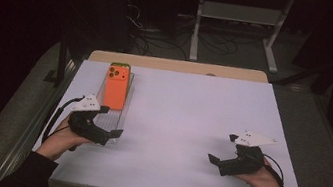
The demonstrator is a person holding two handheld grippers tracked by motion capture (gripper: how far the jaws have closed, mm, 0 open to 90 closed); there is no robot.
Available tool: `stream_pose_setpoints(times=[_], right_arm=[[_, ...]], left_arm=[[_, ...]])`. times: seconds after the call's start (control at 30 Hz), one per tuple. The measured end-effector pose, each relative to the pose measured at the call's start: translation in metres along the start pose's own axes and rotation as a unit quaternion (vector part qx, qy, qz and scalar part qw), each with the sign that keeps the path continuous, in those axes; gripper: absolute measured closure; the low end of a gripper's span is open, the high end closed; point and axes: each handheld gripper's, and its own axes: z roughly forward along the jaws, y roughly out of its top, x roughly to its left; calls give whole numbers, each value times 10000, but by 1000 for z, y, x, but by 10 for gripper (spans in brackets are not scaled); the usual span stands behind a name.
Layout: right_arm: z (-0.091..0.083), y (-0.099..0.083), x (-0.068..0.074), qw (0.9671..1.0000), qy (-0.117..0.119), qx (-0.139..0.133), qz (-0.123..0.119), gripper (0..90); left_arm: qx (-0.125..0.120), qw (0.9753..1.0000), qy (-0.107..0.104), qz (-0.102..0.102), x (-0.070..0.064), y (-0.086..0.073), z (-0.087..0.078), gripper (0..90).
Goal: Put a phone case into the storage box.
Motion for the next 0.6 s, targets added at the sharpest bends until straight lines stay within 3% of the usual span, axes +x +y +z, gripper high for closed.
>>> stream_pose_setpoints(times=[0.23,0.6], right_arm=[[-1,2,-1,9999,78,-72,-52,0],[-3,6,2,9997,177,-155,-103,0]], left_arm=[[-96,9998,-159,1,-4,-15,0,7],[-48,9999,-129,17,-3,-23,3,7]])
